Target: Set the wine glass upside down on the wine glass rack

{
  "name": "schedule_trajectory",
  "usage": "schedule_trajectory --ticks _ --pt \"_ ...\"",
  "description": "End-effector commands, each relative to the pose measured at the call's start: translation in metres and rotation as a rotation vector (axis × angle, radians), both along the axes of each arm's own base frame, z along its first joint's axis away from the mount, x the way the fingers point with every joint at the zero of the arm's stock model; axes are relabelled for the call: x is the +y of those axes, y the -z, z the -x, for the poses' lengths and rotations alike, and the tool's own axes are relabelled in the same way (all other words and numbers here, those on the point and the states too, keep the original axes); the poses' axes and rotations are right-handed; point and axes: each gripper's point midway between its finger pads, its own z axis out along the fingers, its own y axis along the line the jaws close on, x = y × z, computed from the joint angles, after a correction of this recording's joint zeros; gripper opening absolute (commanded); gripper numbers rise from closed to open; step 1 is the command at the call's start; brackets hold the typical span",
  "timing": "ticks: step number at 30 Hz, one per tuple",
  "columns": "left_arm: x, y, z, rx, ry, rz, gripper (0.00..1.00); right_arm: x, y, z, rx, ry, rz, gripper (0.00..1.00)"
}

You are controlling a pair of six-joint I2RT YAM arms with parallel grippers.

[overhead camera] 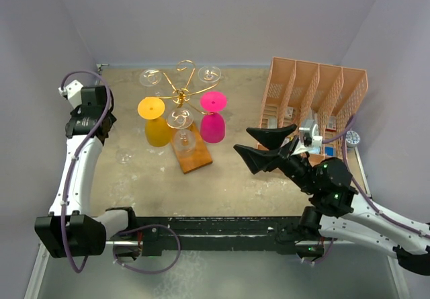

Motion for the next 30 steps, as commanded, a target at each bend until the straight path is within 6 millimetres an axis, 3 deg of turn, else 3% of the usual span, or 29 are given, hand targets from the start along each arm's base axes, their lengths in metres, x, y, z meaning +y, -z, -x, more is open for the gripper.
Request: schedule_trajectory --ticks 1,7,11,16,26,30 --pt "0.001 -0.028 -0.001 -0.053 0.018 -0.017 0.40 0.003 -0.018 0.004 -0.053 -0.022 -0.045 0.71" --pt "0.006 -0.046 0.005 -0.072 0.004 -0.046 0.45 0.004 -0.018 0.005 -0.054 -0.027 -0.049 0.71" --pt "-0.012 -0.045 -0.002 -0.080 0.087 0.025 0.46 0.001 -0.017 0.005 -0.047 -0.023 -0.057 0.71" --pt "-0.018 -0.026 -0.006 -0.043 0.105 0.066 0.37 -0.002 -0.017 0.007 -0.048 -0.027 -0.065 0.71" --pt "-0.024 0.016 -0.012 0.047 0.118 0.111 0.36 -0.003 -0.021 0.009 -0.063 -0.035 -0.082 0.71" --pt "-0.026 0.030 -0.015 0.074 0.124 0.124 0.30 -0.002 -0.024 0.009 -0.065 -0.036 -0.082 0.71"
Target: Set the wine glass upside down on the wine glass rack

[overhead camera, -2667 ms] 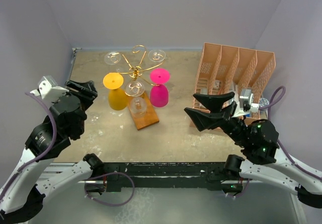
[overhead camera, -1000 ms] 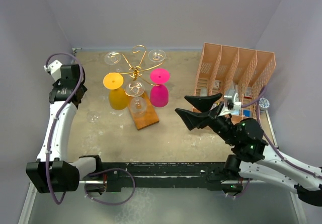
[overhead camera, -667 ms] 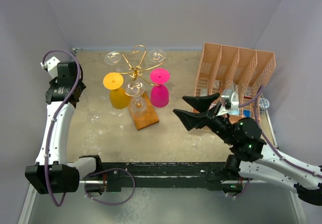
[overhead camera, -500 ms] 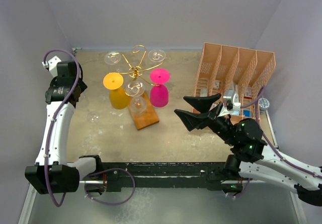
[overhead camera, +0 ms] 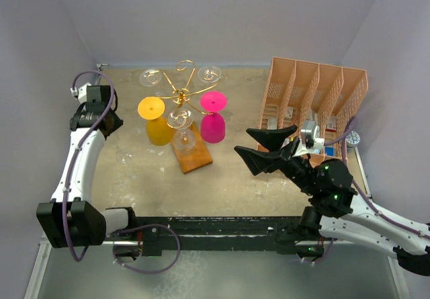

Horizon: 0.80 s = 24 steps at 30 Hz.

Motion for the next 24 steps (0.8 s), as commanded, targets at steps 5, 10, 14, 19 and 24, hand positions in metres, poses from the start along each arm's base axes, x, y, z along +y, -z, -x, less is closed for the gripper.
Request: schedule_trajectory --ticks 5,10,14,19,24 --pt "0.003 -0.002 -0.004 -0.007 -0.005 -0.011 0.15 -0.002 -0.024 0.006 -0.050 -0.022 -0.070 0.71" --pt "0.014 -0.013 0.008 -0.024 -0.039 -0.070 0.03 0.007 -0.028 0.006 -0.055 -0.039 -0.049 0.71" --pt "0.015 -0.010 0.012 -0.004 -0.041 -0.076 0.00 0.008 -0.032 0.002 -0.055 -0.022 -0.052 0.71" --pt "0.018 -0.031 0.018 -0.058 -0.060 -0.093 0.00 0.005 -0.038 0.002 -0.054 -0.022 -0.097 0.71" --pt "0.022 -0.088 0.027 -0.202 -0.104 -0.107 0.00 0.006 -0.043 -0.001 -0.034 -0.017 -0.122 0.71"
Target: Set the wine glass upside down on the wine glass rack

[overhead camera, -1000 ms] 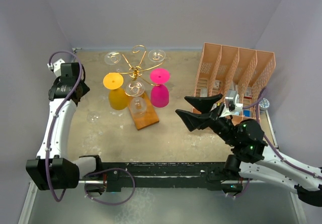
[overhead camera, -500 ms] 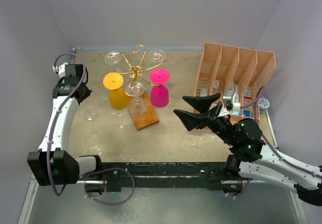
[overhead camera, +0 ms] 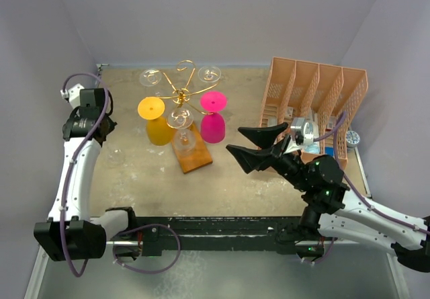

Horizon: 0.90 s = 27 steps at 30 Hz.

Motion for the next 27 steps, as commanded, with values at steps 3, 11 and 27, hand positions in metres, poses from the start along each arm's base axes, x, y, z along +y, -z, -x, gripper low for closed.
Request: schedule_trajectory --ticks 3,11,27 --pt "0.012 -0.117 0.012 -0.316 -0.069 -0.056 0.00 0.002 -0.035 -0.004 0.046 -0.005 -0.113 0.71" --pt "0.010 -0.253 0.049 -0.694 -0.095 -0.063 0.02 0.034 -0.045 -0.037 0.148 0.062 -0.113 0.71" --pt "-0.068 -0.399 0.096 -1.268 0.238 0.267 0.05 0.086 -0.117 -0.078 0.306 0.037 -0.311 0.72"
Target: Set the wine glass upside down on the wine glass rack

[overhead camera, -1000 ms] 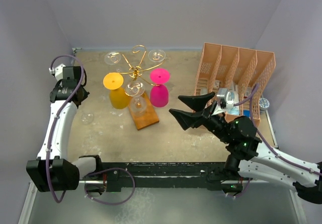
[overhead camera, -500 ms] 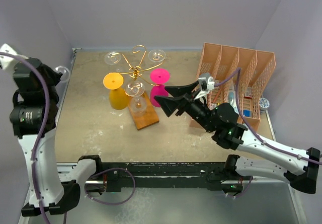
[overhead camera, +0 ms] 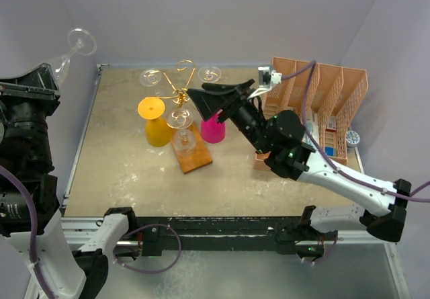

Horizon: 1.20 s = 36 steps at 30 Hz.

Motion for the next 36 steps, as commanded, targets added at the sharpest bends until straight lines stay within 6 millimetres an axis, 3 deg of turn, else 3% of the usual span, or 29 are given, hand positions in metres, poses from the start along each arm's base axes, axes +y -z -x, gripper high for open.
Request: schedule_trajectory --ticks 1,8,13,17,27,36 --pt "-0.041 -0.037 0.003 -0.191 0.233 0.051 0.05 0.020 -0.024 -0.014 0.085 -0.050 -0.127 0.72" --pt "-0.091 -0.054 -0.001 -0.298 0.541 0.086 0.06 0.061 -0.051 -0.034 0.131 -0.242 -0.230 0.72" --pt "-0.108 -0.049 -0.007 -0.332 0.667 0.137 0.06 0.083 -0.080 -0.041 0.112 -0.318 -0.340 0.73" --pt "-0.111 -0.044 -0.010 -0.338 0.688 0.152 0.06 0.085 -0.100 -0.045 0.119 -0.349 -0.474 0.72" --pt "-0.122 -0.040 -0.016 -0.348 0.779 0.195 0.06 0.089 -0.096 -0.072 0.278 -0.288 -0.638 0.62" --pt "-0.126 -0.026 -0.027 -0.333 0.821 0.242 0.06 0.079 -0.105 -0.066 0.251 -0.316 -0.711 0.59"
